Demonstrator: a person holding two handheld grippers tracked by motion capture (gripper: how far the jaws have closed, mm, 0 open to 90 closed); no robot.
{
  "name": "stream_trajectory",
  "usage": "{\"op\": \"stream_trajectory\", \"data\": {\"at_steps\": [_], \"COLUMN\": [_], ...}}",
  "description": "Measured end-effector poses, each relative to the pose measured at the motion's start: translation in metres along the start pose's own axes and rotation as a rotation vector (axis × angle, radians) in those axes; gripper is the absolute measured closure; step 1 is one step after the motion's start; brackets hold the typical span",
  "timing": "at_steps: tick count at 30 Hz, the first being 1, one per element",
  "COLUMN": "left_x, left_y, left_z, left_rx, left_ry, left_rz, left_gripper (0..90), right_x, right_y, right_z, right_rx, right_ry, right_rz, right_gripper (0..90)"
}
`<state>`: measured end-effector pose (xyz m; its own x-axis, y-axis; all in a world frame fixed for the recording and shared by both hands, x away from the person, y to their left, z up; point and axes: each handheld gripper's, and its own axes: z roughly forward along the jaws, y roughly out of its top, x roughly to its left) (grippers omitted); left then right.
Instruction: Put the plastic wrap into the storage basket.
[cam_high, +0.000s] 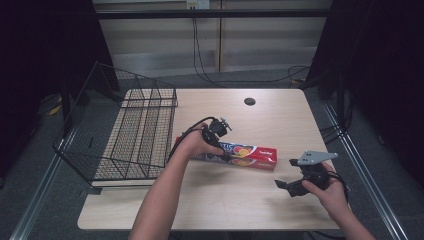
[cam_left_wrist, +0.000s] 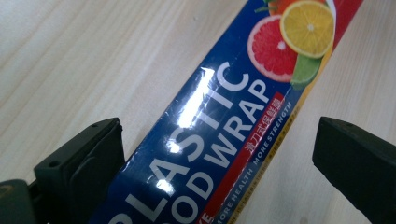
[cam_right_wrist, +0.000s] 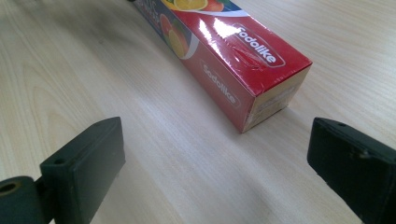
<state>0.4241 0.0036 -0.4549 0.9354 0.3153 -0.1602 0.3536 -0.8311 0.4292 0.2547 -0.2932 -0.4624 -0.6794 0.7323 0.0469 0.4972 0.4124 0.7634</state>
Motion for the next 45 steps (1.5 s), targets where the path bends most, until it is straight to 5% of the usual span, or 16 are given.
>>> {"op": "stream_trajectory", "data": {"at_steps": [5,9,13,19,20,24,26,31,37,43,45], "left_x": [-0.009,-0.012,-0.013,-0.017,-0.019,-0.021,-0.023,-0.023,-0.023,-0.022,-0.022], "left_y": [0.003,0.007,0.009,0.016,0.02,0.025,0.029,0.036,0.04,0.042,0.042], "left_z": [0.007,0.011,0.012,0.009,0.009,0.01,0.008,-0.007,-0.03,-0.051,-0.061], "left_rx": [0.058,0.081,0.1,0.111,0.128,0.154,0.161,0.186,0.14,0.14,0.134], "left_ry": [0.03,0.076,0.078,0.048,0.048,0.058,0.041,0.048,0.048,0.077,0.085], "left_rz": [0.042,0.065,0.07,0.016,-0.037,-0.035,-0.088,-0.112,-0.203,-0.22,-0.268], "left_gripper": [5.2,16.1,19.3,40.0,42.7,43.9,44.1,44.3,44.5,44.5,44.5], "right_x": [0.001,0.001,0.0,-0.001,-0.001,-0.002,-0.003,-0.002,-0.002,-0.002,-0.001], "right_y": [0.0,0.001,0.0,0.001,0.001,0.001,0.001,0.001,0.001,0.001,0.001], "right_z": [0.0,-0.001,-0.001,0.0,-0.001,-0.002,-0.002,-0.002,-0.002,-0.002,-0.003], "right_rx": [0.0,-0.003,-0.005,-0.007,-0.008,-0.016,-0.018,-0.019,-0.022,-0.023,-0.024], "right_ry": [-0.003,-0.006,-0.003,-0.005,-0.003,-0.008,-0.005,-0.002,-0.007,-0.006,-0.004], "right_rz": [0.002,0.004,0.008,0.007,0.011,0.014,0.017,0.017,0.015,0.015,0.015], "right_gripper": [3.9,3.9,3.9,4.0,4.0,4.0,4.0,4.0,4.0,4.0,4.0]}}
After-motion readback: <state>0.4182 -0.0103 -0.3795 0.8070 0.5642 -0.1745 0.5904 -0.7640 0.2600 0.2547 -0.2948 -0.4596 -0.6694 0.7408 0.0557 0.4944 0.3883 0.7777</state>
